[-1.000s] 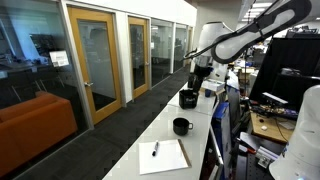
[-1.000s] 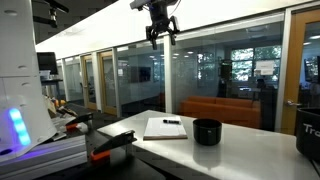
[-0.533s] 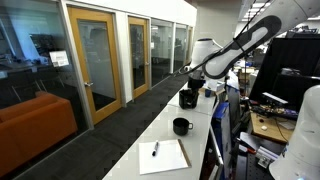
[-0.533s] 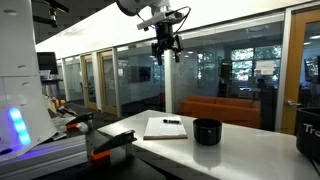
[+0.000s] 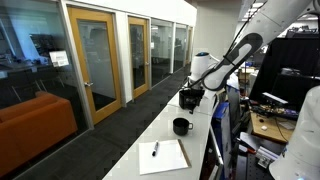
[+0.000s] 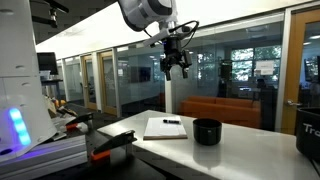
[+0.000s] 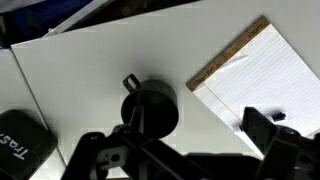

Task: Pick up the pen and put it in the black cup.

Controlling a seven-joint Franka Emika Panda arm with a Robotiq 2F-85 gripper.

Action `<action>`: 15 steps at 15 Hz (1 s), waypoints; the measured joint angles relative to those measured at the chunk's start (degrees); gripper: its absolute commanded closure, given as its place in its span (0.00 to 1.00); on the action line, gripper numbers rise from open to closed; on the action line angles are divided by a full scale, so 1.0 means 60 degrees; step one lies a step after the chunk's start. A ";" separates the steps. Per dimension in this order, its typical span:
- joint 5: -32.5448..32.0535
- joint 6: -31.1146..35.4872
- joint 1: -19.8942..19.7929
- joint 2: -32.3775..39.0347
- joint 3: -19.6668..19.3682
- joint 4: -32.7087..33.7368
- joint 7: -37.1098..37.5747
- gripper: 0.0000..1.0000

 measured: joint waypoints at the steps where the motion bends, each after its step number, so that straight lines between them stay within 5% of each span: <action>1: -0.0001 0.0095 0.0000 0.0096 -0.0014 0.0000 0.0032 0.00; 10: -0.0218 0.0741 0.0002 0.0309 -0.0083 0.0002 0.0072 0.00; 15: -0.0845 0.0775 0.1329 0.1819 0.0618 0.1363 0.2178 0.00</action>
